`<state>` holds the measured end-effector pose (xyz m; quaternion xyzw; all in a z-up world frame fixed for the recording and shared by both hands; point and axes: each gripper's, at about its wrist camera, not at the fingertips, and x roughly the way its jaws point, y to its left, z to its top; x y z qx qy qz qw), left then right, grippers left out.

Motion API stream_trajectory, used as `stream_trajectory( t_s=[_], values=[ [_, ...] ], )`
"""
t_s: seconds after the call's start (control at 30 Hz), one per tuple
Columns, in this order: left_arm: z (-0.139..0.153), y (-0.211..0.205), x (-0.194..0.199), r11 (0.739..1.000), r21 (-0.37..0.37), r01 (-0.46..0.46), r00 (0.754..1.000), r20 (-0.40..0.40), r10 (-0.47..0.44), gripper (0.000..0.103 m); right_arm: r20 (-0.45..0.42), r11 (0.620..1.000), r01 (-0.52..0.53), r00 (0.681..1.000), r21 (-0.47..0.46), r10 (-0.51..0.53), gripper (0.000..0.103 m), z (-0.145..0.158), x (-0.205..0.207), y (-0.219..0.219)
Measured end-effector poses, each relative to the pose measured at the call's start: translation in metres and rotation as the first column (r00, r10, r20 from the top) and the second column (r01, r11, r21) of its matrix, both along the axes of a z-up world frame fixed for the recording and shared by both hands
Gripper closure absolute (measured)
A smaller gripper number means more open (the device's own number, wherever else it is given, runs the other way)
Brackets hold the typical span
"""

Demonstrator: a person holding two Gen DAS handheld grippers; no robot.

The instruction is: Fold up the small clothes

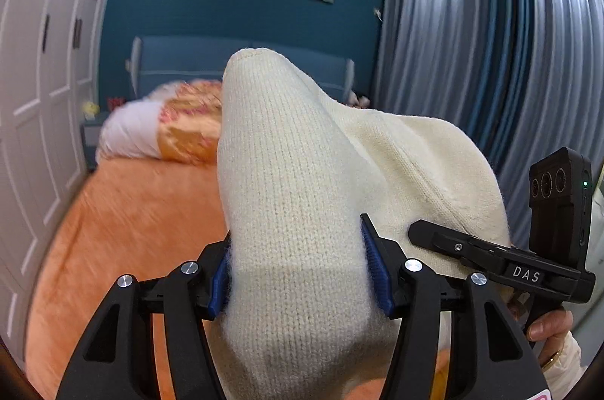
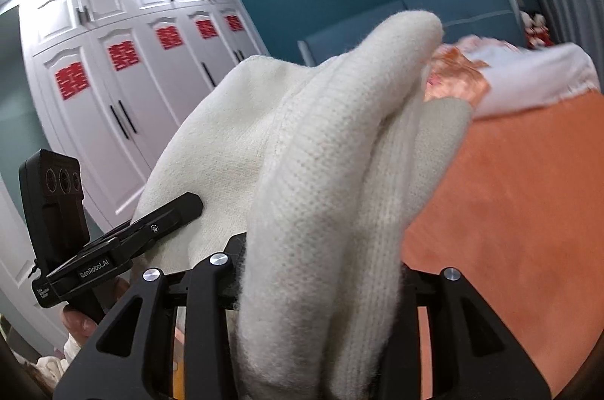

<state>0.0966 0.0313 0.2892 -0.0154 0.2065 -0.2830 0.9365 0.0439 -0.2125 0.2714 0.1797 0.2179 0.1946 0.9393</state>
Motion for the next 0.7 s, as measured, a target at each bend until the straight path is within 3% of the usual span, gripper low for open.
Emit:
stream_trajectory(
  t_s=[0.13,0.2,0.27,0.33,0.4,0.47,0.53,0.7],
  values=[
    [-0.020,0.022,0.045,0.997,0.016,-0.072,0.997,-0.026,0.073,0.041,-0.043,0.999,-0.018,0.999,-0.038,0.016,0.059,-0.018,0.053,0.028],
    [-0.055,0.030,0.075,0.990,0.051,-0.133,0.987,-0.081,0.136,0.035,-0.103,0.997,0.014,0.994,-0.072,-0.022,0.043,-0.061,0.086,0.036],
    [-0.111,0.039,0.102,0.974,0.119,-0.191,0.965,-0.159,0.209,0.036,-0.226,0.990,0.086,0.968,-0.107,-0.109,0.041,-0.126,0.108,0.028],
    [-0.176,0.052,0.110,0.949,0.214,-0.233,0.924,-0.257,0.284,0.038,-0.321,0.973,0.164,0.923,-0.164,-0.210,0.050,-0.182,0.105,0.019],
    [-0.216,0.064,0.099,0.945,0.227,-0.234,0.897,-0.326,0.300,0.039,-0.388,0.972,0.179,0.894,-0.152,-0.225,0.052,-0.225,0.084,0.011],
    [-0.240,0.070,0.085,0.942,0.234,-0.241,0.884,-0.347,0.312,0.039,-0.431,0.967,0.196,0.867,-0.166,-0.250,0.052,-0.252,0.061,0.009],
    [-0.259,0.071,0.071,0.934,0.263,-0.241,0.876,-0.355,0.326,0.039,-0.429,0.953,0.195,0.859,-0.230,-0.279,0.052,-0.262,0.048,0.015],
    [-0.282,0.055,0.058,0.929,0.298,-0.218,0.863,-0.385,0.326,0.039,-0.374,0.913,0.157,0.876,-0.377,-0.305,0.052,-0.262,0.048,0.037]
  ],
)
